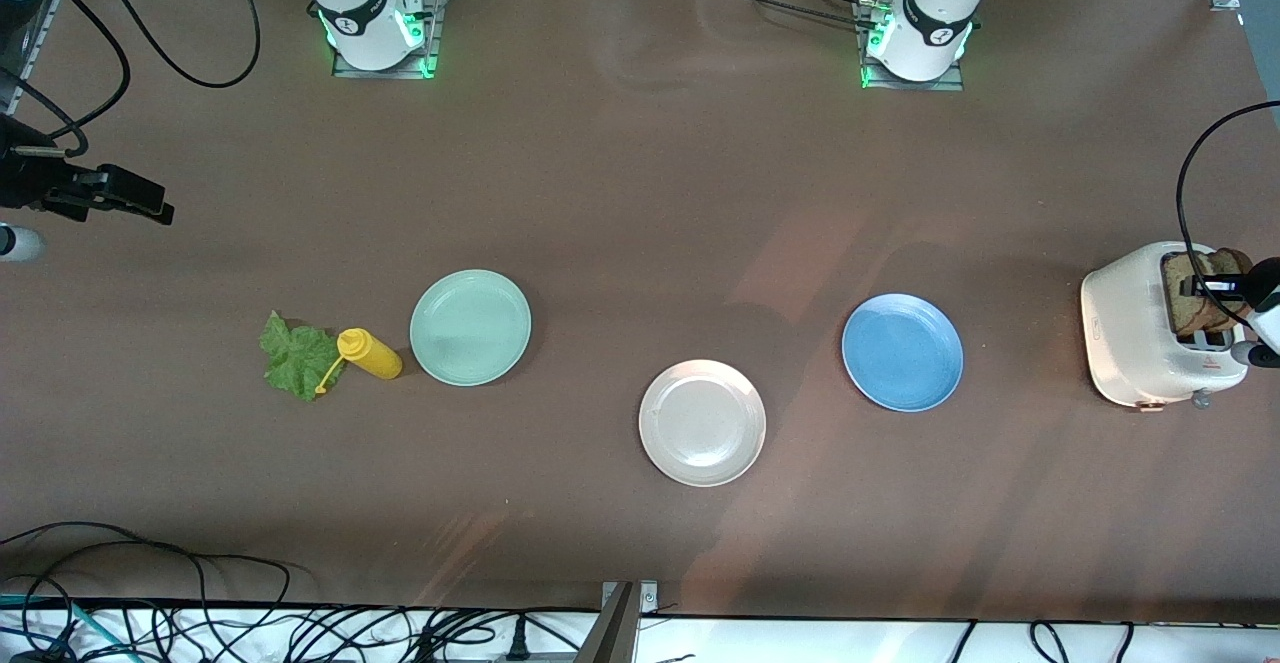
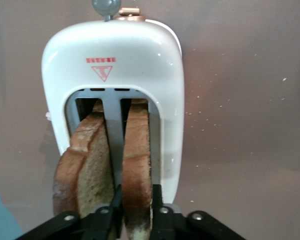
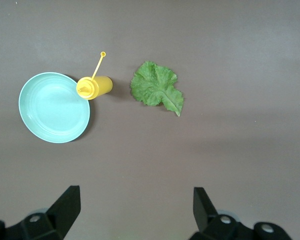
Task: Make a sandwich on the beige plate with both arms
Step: 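Lower the left gripper onto a toaster bread slice and grasp it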
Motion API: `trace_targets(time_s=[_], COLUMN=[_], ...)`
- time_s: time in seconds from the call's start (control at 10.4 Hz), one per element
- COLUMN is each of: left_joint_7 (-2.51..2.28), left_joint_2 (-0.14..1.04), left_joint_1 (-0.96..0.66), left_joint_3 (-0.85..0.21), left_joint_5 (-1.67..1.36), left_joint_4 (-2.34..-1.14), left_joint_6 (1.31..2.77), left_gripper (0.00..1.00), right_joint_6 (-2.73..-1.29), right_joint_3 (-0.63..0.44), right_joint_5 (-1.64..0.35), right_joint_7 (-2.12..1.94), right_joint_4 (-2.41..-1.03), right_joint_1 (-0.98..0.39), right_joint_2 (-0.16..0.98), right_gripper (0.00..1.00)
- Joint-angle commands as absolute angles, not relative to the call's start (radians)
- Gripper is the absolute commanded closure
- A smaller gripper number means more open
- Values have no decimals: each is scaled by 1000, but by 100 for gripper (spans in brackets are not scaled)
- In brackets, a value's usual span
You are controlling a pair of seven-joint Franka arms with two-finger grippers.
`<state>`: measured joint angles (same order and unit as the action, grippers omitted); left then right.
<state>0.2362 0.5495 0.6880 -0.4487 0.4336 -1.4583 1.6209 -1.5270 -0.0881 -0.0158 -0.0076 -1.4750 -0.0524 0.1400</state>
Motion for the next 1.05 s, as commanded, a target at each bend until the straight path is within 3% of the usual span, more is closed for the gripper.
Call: trace_targets(time_s=[0.0,0.58,0.96], left_joint_7=[293,287,30], left_joint_2=[537,388,376], left_joint_1=[690,683,603], left_joint_3=[-453,-517,-554], left_joint_5=[466,443,250], left_joint_4=[-1439,-1431,-1355], left_joint_6=[1601,1536,1457], left_gripper=[100,100,100], right_joint_6=[-1522,-1520,-1519], right_joint_3=[-87,-87,-87], right_joint_5=[-6,-8,-8], right_joint_7=[-20,-20,-20], right_joint_4=[-1456,-1456,-1456], right_joint_1=[-48,-48,-46], right_joint_2=[143,143,143], right_gripper=[0,0,0])
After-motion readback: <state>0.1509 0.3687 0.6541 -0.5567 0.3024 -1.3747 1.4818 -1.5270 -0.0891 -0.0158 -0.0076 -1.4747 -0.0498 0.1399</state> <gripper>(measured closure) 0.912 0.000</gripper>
